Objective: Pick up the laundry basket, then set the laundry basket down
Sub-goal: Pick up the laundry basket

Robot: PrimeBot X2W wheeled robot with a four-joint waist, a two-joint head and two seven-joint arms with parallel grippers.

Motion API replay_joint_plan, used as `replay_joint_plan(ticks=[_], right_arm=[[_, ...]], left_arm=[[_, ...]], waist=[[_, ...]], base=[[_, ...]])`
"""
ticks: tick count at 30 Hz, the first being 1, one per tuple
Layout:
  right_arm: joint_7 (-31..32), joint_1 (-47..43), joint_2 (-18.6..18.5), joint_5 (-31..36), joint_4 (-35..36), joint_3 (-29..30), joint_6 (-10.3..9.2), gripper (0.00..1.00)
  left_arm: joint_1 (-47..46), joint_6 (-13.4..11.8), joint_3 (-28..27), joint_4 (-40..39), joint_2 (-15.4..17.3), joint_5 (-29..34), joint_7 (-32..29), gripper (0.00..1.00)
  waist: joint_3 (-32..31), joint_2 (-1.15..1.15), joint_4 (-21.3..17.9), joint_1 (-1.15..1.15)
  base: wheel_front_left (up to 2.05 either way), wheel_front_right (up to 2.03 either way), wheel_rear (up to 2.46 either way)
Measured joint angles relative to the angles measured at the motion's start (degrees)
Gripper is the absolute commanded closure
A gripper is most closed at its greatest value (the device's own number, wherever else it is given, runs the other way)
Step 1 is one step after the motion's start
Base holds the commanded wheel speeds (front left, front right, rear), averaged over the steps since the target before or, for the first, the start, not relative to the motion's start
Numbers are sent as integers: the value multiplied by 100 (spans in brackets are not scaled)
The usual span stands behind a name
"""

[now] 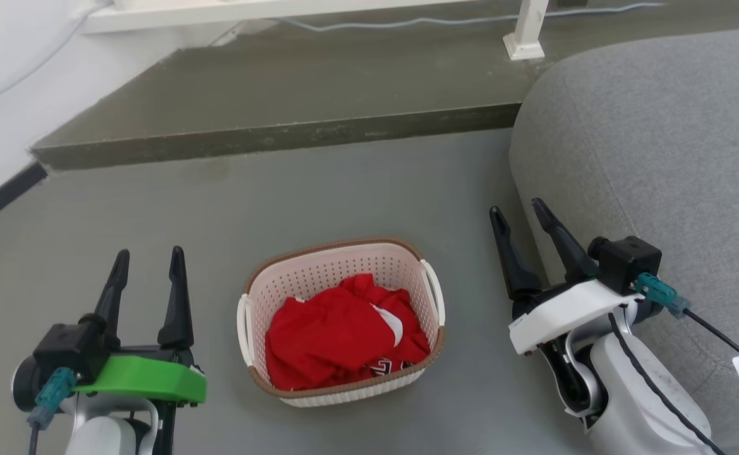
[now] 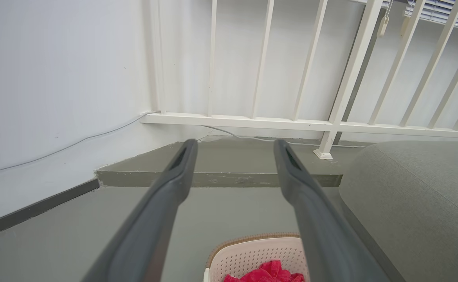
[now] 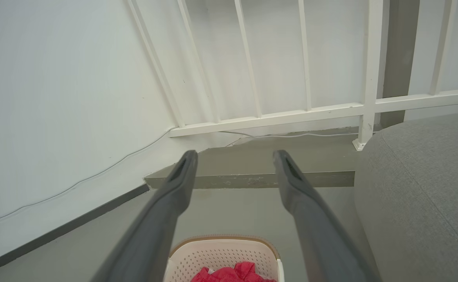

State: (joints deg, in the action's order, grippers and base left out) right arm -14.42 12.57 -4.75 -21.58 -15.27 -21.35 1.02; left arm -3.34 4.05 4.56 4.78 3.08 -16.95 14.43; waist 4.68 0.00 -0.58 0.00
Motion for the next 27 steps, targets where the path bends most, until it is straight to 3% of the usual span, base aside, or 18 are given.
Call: replay_joint_plan(ticks=[27], right_arm=[[0, 481, 111, 197, 140, 59, -40, 0]], left_arm=[[-544, 197, -93, -89, -19, -2, 0, 0]], waist=[[1257, 0, -96, 0]], base=[[0, 0, 0]])
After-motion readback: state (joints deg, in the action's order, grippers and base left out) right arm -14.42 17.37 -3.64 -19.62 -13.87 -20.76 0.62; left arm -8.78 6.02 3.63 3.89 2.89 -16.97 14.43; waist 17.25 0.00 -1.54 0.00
